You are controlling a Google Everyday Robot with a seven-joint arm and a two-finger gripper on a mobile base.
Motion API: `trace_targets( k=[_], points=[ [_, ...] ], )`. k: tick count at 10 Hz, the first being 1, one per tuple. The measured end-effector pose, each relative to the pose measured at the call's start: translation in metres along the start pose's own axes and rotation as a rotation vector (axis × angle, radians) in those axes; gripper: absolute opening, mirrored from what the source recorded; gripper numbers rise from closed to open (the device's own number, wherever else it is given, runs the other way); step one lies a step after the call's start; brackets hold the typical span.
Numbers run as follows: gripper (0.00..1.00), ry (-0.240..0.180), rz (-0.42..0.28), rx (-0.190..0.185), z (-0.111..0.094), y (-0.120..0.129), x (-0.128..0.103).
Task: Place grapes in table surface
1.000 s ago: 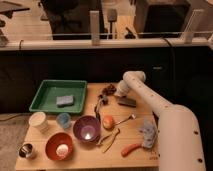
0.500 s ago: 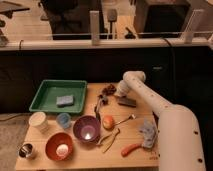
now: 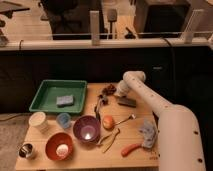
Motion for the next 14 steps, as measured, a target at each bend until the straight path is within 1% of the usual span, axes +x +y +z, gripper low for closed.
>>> trace_targets(
  k=[1, 2, 7, 12, 13, 14],
  points=[
    [0.78, 0.000, 0.000, 0.000, 0.0001, 0.0001, 0.0000],
    [0.80, 0.000, -0.001, -0.002, 0.0006, 0.0008, 0.0000],
    [0.80, -0.006, 0.005, -0.002, -0.0013, 0.0005, -0.0026],
    [0.80, -0.002, -0.001, -0.004, -0.0035, 0.0017, -0.0028],
    [0.77, -0.001, -0.001, -0.003, -0.0037, 0.0016, -0.0023],
    [0.70, -0.001, -0.001, -0.003, -0.0039, 0.0013, -0.0022]
  ],
)
